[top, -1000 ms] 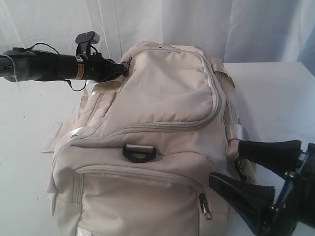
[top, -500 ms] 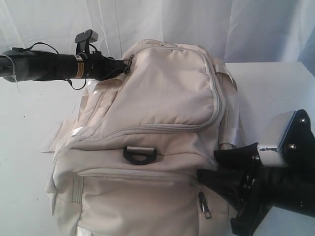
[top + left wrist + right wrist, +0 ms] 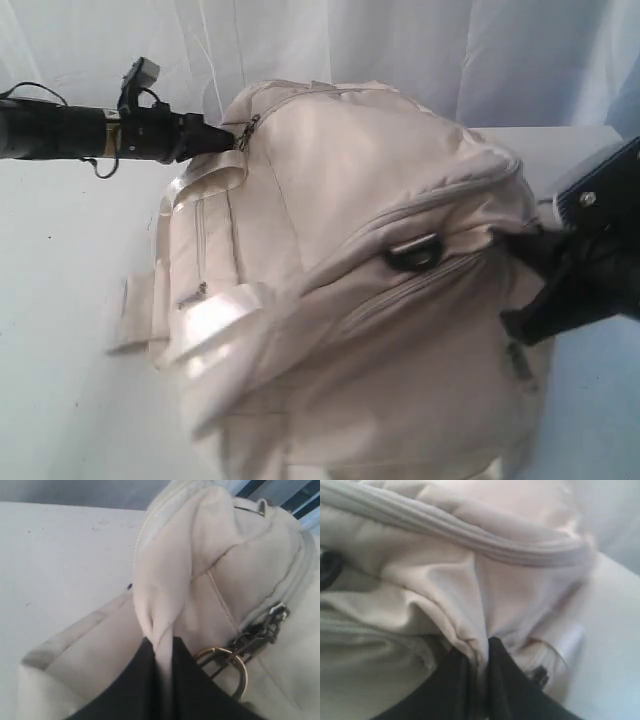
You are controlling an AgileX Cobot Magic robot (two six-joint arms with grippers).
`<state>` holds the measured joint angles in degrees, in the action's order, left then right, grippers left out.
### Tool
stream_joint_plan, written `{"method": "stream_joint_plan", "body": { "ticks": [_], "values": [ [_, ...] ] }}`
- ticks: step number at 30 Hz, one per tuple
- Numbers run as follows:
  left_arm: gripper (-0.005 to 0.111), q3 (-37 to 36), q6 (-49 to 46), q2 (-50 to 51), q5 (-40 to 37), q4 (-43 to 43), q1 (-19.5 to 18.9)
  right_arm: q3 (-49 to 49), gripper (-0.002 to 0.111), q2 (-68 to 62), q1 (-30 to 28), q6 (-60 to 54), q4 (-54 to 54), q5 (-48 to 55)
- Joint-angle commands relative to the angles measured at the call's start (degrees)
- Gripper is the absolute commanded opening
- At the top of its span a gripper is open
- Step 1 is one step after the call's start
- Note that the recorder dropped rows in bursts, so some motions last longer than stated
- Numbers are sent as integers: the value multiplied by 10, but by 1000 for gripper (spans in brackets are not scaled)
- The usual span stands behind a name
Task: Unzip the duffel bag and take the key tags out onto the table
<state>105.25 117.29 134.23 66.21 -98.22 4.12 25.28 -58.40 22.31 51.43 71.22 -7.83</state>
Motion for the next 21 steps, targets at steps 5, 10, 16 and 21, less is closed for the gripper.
{"method": "stream_joint_plan", "body": {
  "ticks": [5, 10, 16, 21],
  "values": [
    [0, -97, 38, -124, 38, -17, -75, 136, 0, 19, -7, -35, 17, 175],
    [0, -226, 38, -236, 38, -17, -80, 154, 0, -12, -7, -21, 34, 212],
    [0, -383, 38, -373, 38, -17, -80, 158, 0, -45, -7, -3, 97, 227],
    [0, -513, 38, -501, 38, -17, -80, 186, 0, -78, -7, 142, 180, 245]
  ]
}}
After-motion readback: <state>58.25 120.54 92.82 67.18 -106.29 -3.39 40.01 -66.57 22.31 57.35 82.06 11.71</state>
